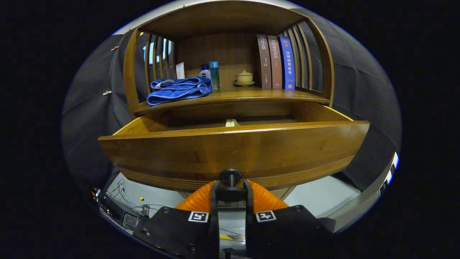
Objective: Pull open the drawer, take out the items inside it, and place them on the countertop above the cabinet.
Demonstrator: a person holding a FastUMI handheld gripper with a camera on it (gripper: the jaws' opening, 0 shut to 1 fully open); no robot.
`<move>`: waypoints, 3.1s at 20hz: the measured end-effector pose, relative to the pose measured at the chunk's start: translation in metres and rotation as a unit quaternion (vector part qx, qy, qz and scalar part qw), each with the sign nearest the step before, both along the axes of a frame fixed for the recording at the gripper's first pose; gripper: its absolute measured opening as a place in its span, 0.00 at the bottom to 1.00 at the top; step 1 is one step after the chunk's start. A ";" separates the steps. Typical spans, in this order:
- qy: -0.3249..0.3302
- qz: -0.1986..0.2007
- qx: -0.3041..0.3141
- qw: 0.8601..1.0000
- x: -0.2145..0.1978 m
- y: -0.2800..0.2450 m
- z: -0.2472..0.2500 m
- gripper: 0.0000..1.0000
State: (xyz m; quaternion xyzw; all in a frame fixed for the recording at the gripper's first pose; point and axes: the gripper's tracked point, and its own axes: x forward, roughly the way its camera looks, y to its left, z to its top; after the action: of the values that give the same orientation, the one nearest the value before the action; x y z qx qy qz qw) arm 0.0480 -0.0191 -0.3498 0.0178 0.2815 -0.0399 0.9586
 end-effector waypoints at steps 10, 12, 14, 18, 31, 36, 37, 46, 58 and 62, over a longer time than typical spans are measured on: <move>0.029 -0.005 0.016 0.999 -0.043 0.002 -0.007 0.33; 0.030 -0.007 0.017 0.999 -0.041 0.000 -0.009 0.32; 0.028 -0.003 0.010 1.000 -0.046 0.002 -0.002 0.55; 0.039 -0.022 0.012 0.999 -0.064 -0.006 0.005 0.99; -0.018 0.033 0.013 0.999 0.039 0.009 0.139 0.99; 0.075 0.029 0.009 0.997 0.093 0.005 0.096 1.00; 0.092 0.026 0.016 0.995 0.101 0.005 0.086 0.99; 0.239 0.006 0.016 0.971 0.130 -0.009 0.017 1.00; 0.304 0.006 -0.012 0.953 0.128 -0.014 -0.012 0.34; 0.297 0.011 0.006 0.955 0.129 -0.010 -0.012 0.21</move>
State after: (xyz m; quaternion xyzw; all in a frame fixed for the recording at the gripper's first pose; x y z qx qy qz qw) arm 0.1766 -0.0287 -0.3619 0.0075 0.5538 -0.0315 0.8320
